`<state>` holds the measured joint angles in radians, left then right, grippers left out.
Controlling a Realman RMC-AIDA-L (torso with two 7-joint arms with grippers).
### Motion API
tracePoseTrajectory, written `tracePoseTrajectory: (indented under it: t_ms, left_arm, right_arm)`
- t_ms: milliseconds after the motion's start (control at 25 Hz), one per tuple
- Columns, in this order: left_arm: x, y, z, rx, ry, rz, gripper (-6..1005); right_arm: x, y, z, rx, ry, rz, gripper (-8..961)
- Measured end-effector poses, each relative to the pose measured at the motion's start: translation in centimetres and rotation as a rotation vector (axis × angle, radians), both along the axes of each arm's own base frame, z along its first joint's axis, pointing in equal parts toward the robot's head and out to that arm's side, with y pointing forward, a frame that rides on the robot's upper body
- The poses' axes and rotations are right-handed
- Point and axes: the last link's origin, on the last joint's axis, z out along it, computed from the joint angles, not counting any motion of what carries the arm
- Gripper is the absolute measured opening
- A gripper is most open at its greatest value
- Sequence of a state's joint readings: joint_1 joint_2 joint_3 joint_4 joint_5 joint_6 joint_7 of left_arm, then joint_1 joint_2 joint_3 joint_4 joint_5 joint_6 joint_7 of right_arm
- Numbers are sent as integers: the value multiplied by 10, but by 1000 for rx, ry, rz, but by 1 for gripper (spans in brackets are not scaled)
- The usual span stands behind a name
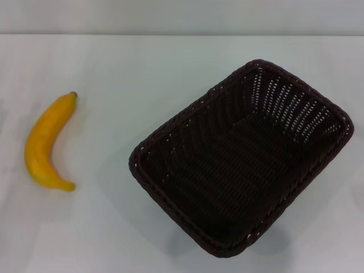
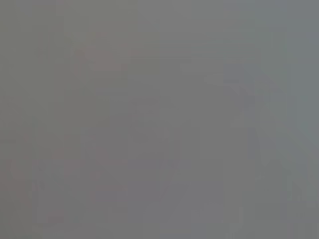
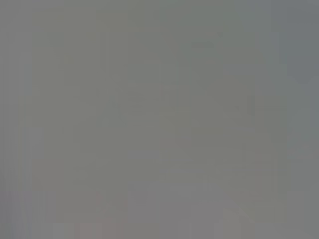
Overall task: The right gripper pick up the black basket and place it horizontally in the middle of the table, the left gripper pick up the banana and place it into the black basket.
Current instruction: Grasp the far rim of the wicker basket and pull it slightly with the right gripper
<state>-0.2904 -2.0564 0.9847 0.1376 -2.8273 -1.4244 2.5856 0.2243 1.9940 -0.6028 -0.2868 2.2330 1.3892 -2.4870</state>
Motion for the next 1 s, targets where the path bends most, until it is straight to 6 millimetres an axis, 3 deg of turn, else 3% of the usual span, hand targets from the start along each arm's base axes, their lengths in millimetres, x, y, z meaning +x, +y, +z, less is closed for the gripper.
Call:
tracePoseTrajectory:
  t_ms: [200,400,720,1000]
  left_arm:
    - [-1,0,0,3,0,9,872]
    - [0,3,-1,-8,0,12,872]
    - [-1,-1,-8,-20,-10,21,873]
    - [-2,-3,-9,-24,-12,27,872]
  right_arm:
    - [-19,25,31,-287,-23,85,828]
    - [-58,61,54,-587,-38,85,825]
    - [-127,110,50,-933,-215,-130,824]
    - [-182,132,48,-1099,-225,-158,824]
